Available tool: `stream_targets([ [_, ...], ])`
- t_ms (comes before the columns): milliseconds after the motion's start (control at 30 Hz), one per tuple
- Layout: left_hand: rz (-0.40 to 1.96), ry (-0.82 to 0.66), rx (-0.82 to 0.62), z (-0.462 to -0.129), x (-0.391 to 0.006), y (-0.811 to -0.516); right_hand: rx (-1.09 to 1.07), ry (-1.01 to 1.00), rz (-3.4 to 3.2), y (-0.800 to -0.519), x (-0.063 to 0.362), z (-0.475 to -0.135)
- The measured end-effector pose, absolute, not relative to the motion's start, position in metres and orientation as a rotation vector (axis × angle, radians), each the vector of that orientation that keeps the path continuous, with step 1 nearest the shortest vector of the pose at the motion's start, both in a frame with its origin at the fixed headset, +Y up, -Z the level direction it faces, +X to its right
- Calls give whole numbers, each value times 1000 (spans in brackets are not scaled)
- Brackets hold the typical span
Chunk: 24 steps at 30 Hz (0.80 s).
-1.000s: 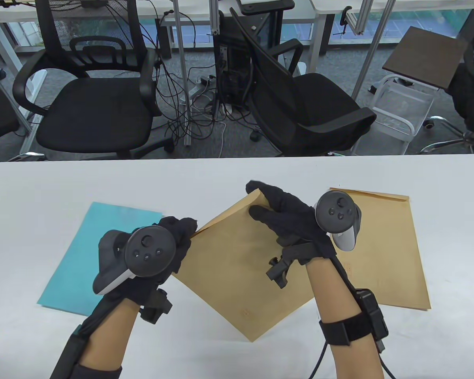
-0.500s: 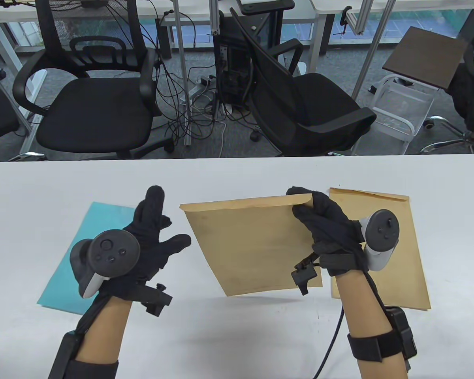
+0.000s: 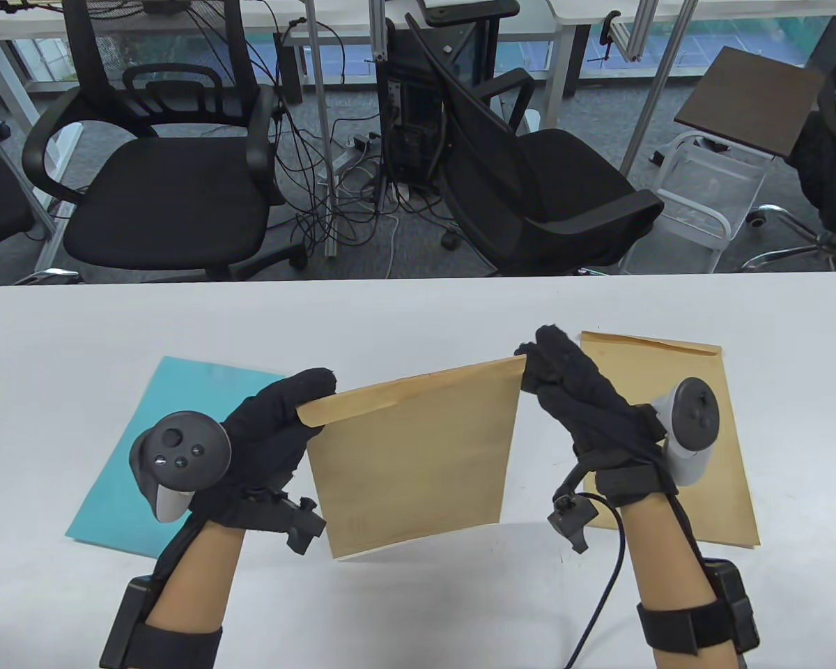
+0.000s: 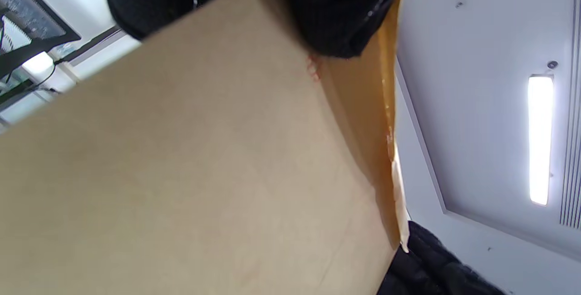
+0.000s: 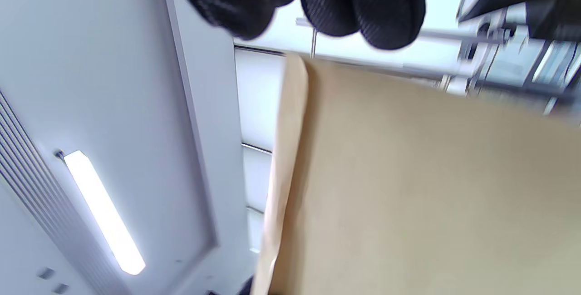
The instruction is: Stuff flat paper into A4 envelope
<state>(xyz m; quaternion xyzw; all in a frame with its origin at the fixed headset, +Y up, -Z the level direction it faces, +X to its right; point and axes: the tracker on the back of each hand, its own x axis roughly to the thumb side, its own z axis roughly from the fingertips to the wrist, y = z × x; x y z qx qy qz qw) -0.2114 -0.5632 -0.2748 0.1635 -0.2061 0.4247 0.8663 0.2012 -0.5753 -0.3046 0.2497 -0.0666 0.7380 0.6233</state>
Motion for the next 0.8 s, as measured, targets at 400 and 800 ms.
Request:
stream_targets([
  [400, 845, -479, 351, -267, -191, -560, 754, -25, 2571, -490, 106, -304],
  [800, 823, -521, 103, -278, -192, -551, 756, -92, 2582, -500, 104, -304],
])
